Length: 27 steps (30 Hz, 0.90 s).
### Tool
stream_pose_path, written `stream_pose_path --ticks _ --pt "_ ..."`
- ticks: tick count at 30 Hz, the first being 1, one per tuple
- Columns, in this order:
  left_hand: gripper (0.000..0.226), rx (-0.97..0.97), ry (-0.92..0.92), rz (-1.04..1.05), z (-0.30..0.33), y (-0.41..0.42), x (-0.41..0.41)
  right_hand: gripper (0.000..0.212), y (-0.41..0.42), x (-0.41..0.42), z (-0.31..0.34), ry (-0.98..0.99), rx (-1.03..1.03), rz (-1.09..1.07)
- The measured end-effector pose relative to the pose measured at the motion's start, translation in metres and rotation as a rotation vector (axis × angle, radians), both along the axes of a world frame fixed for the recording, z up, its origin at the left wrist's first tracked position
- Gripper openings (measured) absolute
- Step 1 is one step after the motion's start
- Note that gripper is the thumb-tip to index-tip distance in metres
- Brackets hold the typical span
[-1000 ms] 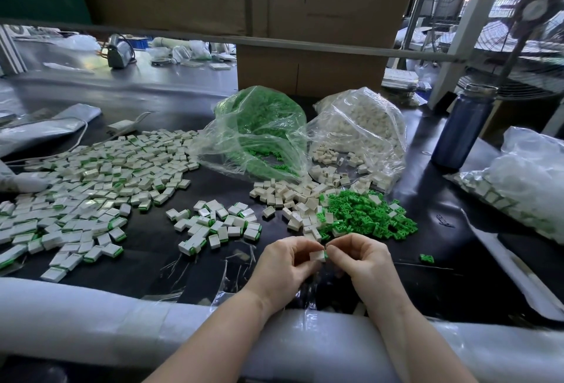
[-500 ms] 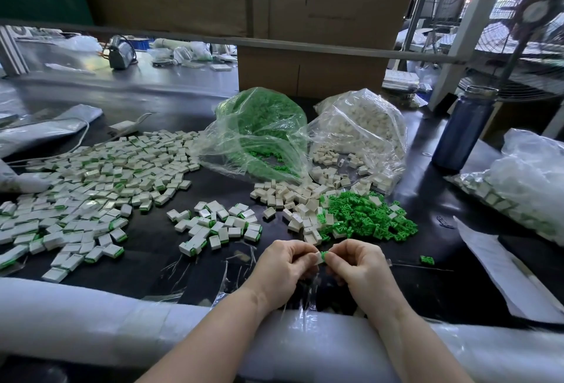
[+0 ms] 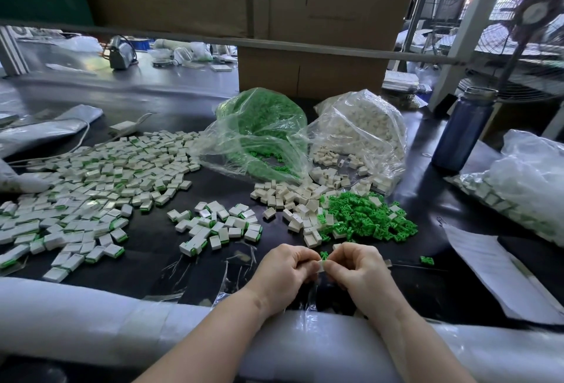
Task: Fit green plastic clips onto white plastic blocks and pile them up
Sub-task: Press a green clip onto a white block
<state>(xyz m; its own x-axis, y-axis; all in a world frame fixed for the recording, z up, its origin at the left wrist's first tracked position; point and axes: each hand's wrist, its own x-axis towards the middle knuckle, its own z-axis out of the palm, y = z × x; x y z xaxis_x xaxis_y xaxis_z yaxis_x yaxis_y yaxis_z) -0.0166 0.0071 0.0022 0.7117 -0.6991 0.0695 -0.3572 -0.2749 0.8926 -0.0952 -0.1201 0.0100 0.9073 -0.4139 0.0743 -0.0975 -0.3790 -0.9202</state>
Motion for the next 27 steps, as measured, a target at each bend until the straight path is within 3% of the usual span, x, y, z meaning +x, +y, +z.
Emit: stream_pose_path --ticks 4,9,20,23,27 --pt "0.014 -0.012 -0.007 0.010 0.001 0.000 -0.002 0.022 0.001 0.001 0.000 -0.026 0.018 -0.028" --pt "0.015 -0.086 -0.007 0.051 0.002 -0.001 -0.003 0.016 0.000 0.001 0.001 -0.132 0.246 -0.083" --pt "0.005 -0.124 0.078 0.064 0.007 0.000 -0.005 0.022 0.002 -0.003 0.005 -0.195 0.279 0.063" --pt "0.014 -0.157 0.113 0.065 0.007 0.000 -0.004 0.016 0.001 -0.003 0.005 -0.194 0.318 0.053" --pt "0.007 -0.198 0.112 0.029 0.010 0.000 -0.005 0.009 0.002 0.000 0.002 -0.125 0.321 0.086"
